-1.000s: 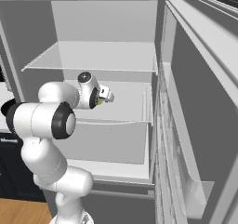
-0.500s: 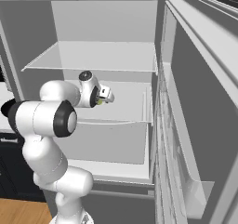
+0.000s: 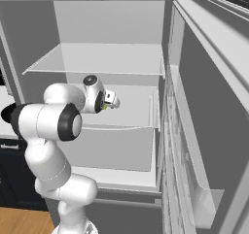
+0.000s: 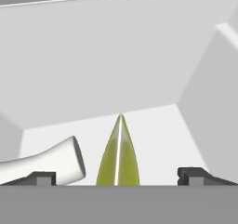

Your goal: Grab a lemon wedge from the fridge and one ice cube from the ice bowl, and put them in the glass of lemonade.

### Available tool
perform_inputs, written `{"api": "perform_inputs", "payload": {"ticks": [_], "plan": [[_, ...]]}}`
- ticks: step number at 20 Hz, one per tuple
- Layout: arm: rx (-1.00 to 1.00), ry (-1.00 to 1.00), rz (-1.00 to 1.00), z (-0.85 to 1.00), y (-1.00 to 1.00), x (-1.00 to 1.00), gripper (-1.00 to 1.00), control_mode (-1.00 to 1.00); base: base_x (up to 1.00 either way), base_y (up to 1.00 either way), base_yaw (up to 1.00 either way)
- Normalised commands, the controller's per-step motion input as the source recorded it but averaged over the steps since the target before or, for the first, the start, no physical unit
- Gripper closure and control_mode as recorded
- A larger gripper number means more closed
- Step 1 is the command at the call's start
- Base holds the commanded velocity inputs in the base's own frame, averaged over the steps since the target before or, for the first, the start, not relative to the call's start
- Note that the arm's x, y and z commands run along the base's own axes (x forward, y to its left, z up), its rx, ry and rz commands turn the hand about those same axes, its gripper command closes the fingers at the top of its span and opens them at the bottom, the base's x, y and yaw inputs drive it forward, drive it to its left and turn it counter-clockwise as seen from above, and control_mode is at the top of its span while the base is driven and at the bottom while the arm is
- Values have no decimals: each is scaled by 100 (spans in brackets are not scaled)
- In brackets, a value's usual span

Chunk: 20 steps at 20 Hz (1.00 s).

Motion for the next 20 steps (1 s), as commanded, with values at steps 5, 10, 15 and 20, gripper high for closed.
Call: {"api": "perform_inputs", "payload": {"ticks": [5, 10, 15, 20], "plan": [[0, 0, 0, -21, 0, 0, -100, -100, 0, 0, 0], [0, 0, 0, -12, 0, 0, 100, -100, 0, 0, 0], [0, 0, 0, -2, 0, 0, 100, -100, 0, 0, 0], [0, 0, 0, 0, 0, 0, 100, -100, 0, 0, 0]]}}
